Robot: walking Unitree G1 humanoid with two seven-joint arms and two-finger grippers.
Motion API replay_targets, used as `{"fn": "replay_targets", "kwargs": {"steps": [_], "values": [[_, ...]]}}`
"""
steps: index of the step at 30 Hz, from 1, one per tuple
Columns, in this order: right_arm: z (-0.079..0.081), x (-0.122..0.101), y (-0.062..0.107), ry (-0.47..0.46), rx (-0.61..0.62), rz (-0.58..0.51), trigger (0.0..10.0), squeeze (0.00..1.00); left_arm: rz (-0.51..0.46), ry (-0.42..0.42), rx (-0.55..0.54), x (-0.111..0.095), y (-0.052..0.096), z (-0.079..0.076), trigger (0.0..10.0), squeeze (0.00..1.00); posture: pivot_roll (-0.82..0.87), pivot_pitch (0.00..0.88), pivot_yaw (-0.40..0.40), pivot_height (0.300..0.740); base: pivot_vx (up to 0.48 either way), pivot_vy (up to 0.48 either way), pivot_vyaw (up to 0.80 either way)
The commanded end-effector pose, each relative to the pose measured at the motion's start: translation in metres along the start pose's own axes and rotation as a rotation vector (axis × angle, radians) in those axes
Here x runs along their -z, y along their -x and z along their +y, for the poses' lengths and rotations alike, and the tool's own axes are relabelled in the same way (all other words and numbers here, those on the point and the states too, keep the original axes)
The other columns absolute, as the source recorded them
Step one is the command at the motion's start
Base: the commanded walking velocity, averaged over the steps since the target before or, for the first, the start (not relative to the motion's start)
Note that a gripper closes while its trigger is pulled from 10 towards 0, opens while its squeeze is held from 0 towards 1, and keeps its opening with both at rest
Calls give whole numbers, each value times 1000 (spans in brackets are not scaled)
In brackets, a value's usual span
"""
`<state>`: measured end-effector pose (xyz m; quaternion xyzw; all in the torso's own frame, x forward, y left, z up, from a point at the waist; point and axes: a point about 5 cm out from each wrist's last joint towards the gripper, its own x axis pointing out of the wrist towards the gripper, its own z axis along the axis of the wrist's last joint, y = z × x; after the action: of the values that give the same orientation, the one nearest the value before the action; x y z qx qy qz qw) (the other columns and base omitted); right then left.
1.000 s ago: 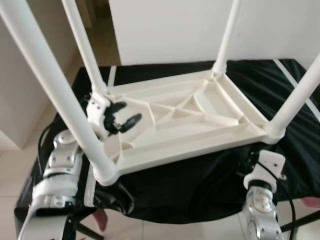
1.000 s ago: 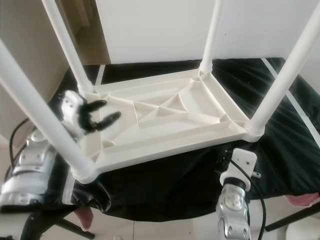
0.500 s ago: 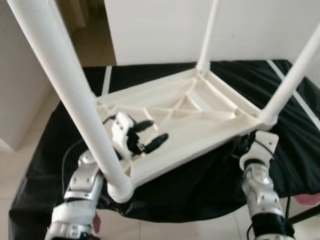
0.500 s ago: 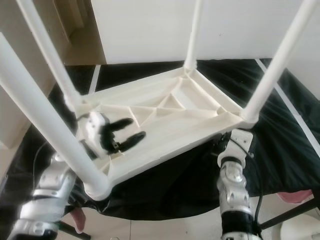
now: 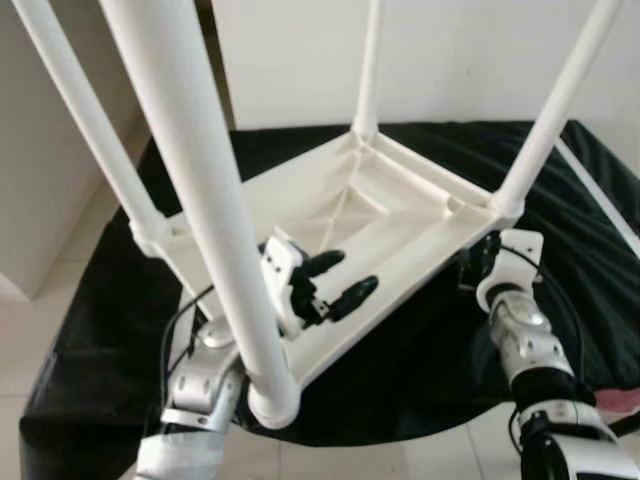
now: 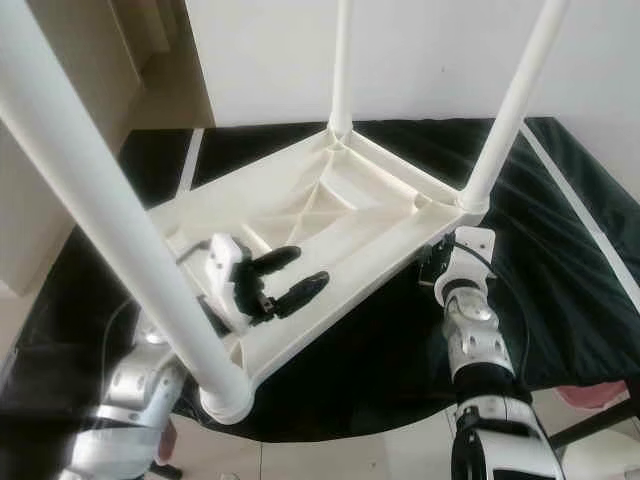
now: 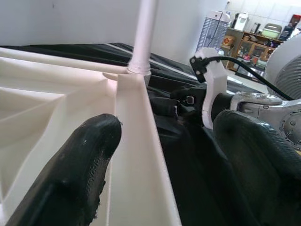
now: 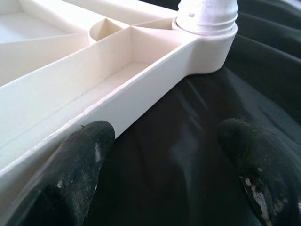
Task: Building children table
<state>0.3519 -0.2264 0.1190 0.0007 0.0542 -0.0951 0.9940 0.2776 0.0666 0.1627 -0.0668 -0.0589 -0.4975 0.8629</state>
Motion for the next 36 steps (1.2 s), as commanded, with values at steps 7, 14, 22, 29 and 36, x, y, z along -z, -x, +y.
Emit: {"fn": "replay_targets", "kwargs": {"steps": [7,14,22,29,36], "values": [[51,3,-6,51,-280,3,10000,0,6,74,34,3,-13,-24,10000,0,-10,24,31,740,0,0,0],[57,8,-6,60,-315,24,10000,0,31,57,100,4,-22,-42,10000,0,-1,19,33,740,0,0,0],[38,7,-8,45,-217,-5,10000,0,43,40,72,3,-20,-40,10000,0,-1,15,37,740,0,0,0],[-5,2,1,12,-97,-136,10000,0,169,-82,33,5,15,-7,10000,0,-14,14,38,740,0,0,0],[-23,5,15,6,-134,-167,10000,0,333,-188,153,11,49,2,10000,0,-27,14,43,740,0,0,0]]}}
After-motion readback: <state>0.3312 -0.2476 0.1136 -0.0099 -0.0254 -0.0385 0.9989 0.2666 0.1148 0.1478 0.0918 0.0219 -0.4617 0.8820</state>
